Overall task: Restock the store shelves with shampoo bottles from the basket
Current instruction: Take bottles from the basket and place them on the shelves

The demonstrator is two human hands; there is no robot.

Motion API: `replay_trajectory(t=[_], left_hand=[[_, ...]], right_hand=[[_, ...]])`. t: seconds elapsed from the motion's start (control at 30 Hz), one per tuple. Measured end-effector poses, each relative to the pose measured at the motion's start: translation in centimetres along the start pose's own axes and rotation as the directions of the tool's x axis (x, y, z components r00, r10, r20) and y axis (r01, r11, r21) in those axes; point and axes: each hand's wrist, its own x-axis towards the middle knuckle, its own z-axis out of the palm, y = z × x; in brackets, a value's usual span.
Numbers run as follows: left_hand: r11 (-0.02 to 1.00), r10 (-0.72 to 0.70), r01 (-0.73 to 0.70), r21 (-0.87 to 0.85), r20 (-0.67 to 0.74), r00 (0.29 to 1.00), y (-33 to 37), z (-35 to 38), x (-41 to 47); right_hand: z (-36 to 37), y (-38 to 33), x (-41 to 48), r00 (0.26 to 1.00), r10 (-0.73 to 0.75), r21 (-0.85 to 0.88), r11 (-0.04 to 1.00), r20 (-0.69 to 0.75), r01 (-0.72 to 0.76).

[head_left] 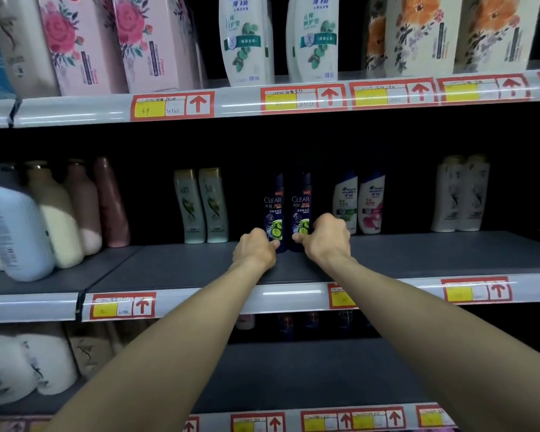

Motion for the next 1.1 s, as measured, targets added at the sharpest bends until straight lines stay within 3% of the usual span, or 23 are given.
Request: replay_trajectory(t=[0.17, 0.43, 0.53, 0.7, 0.83, 0.93, 1.0, 1.1], left_hand=[[0.999, -0.03, 0.03, 0.017, 0.027, 0.999, 0.3, 0.2, 0.1], [0.997, -0.026, 0.03, -0.067, 0.056, 0.998, 0.6, -1.1, -1.6], [0.994, 0.037, -0.034, -0.103, 0.024, 0.999, 0.8, -2.1, -4.0], [0.945, 0.205, -0.225, -0.236, -0.109, 0.973, -1.2, -2.7, -11.8], [0.889, 0.313, -0.385, -0.248, -0.284, 0.906, -4.7, -1.2, -19.7], [0.921, 0.308, -0.332, -0.206, -0.14, 0.941, -8.9, 1.7, -23.8], [0.956, 0.196, -0.187, -0.226, 0.015, 0.981, -12.4, 4.3, -25.6], [0.988, 0.048, -0.021, -0.154, 0.173, 0.984, -17.4, 8.0, -27.4]], right_hand=[[0.0, 0.2, 0.0, 0.999, 0.022, -0.026, 0.999, 0.024, -0.021], [-3.0, -1.0, -1.2, 0.965, 0.028, -0.112, 0.994, 0.261, 0.001], [-4.9, -1.5, -3.2, 0.961, -0.055, -0.055, 0.996, 0.27, 0.073], [-7.2, -0.4, -10.8, 0.932, -0.345, 0.147, 0.933, 0.116, 0.327], [-6.8, 3.3, -17.5, 0.908, -0.394, 0.227, 0.906, 0.14, 0.358], [-4.6, 7.9, -21.9, 0.897, -0.371, 0.217, 0.921, 0.242, 0.323], [-2.6, 11.1, -24.5, 0.889, -0.326, 0.185, 0.943, 0.321, 0.278], [0.4, 15.4, -27.8, 0.871, -0.208, 0.167, 0.975, 0.445, 0.148]])
